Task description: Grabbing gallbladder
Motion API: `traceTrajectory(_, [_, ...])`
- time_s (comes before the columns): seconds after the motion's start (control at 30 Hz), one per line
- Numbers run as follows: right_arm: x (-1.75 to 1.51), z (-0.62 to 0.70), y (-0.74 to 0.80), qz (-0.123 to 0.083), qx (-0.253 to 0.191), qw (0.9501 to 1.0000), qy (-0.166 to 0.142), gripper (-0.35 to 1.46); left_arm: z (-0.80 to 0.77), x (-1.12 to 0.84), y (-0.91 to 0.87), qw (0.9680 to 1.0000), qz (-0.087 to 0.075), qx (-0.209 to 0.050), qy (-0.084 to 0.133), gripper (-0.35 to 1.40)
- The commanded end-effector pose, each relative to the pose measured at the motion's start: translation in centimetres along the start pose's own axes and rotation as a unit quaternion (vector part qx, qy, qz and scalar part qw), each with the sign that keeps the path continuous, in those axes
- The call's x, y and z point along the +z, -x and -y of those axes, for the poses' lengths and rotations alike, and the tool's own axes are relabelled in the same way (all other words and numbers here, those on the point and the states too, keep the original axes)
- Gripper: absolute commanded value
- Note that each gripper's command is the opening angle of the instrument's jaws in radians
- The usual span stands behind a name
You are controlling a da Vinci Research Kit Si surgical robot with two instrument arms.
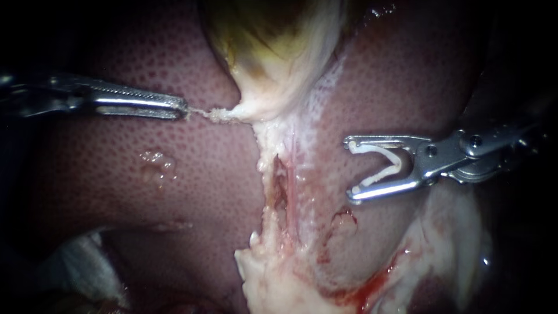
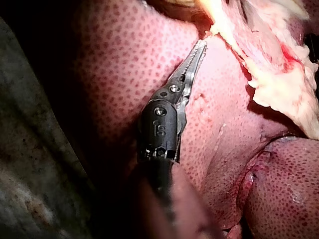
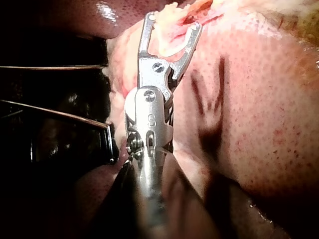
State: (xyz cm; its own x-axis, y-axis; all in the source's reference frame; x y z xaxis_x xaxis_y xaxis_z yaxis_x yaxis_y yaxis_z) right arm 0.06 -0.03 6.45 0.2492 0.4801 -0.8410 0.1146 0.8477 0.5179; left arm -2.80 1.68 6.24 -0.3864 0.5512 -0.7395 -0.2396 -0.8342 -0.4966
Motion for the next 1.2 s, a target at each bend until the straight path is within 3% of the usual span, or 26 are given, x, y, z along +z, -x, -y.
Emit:
traceTrajectory(0.03, [0.0,0.0,0.0,0.0,0.0,1.0,0.0,0.59,0.0,0.03,0.0,1.0,0.001,-0.001,-0.004,0.14])
traceTrajectory(0.27, [0.0,0.0,0.0,0.0,0.0,1.0,0.0,0.59,-0.04,0.16,-0.06,0.9999,0.001,0.006,-0.012,0.62])
traceTrajectory(0.4, [0.0,0.0,0.0,0.0,0.0,1.0,0.0,0.59,-0.08,0.25,-0.11,0.9999,0.0,0.01,-0.007,0.74])
traceTrajectory(0.67, [0.0,0.0,0.0,0.0,0.0,1.0,0.0,0.59,-0.18,0.54,-0.1,0.9999,0.0,0.015,-0.007,0.67])
traceTrajectory(0.77, [0.0,0.0,0.0,0.0,0.0,1.0,0.0,0.59,-0.24,0.67,-0.06,0.9999,0.0,-0.01,-0.007,0.59])
traceTrajectory(0.93, [0.0,0.0,0.0,0.0,0.0,1.0,0.0,0.59,-0.32,0.8,-0.06,0.9995,0.0,-0.03,-0.012,0.35])
traceTrajectory(1.03, [0.0,0.0,0.0,0.0,0.0,1.0,0.0,0.59,-0.31,0.84,-0.07,0.9993,0.0,-0.036,-0.014,0.25])
traceTrajectory(1.2, [0.01,0.0,0.0,0.0,0.0,1.0,0.001,0.59,-0.23,0.92,-0.06,0.9987,0.0,-0.043,-0.029,0.24])
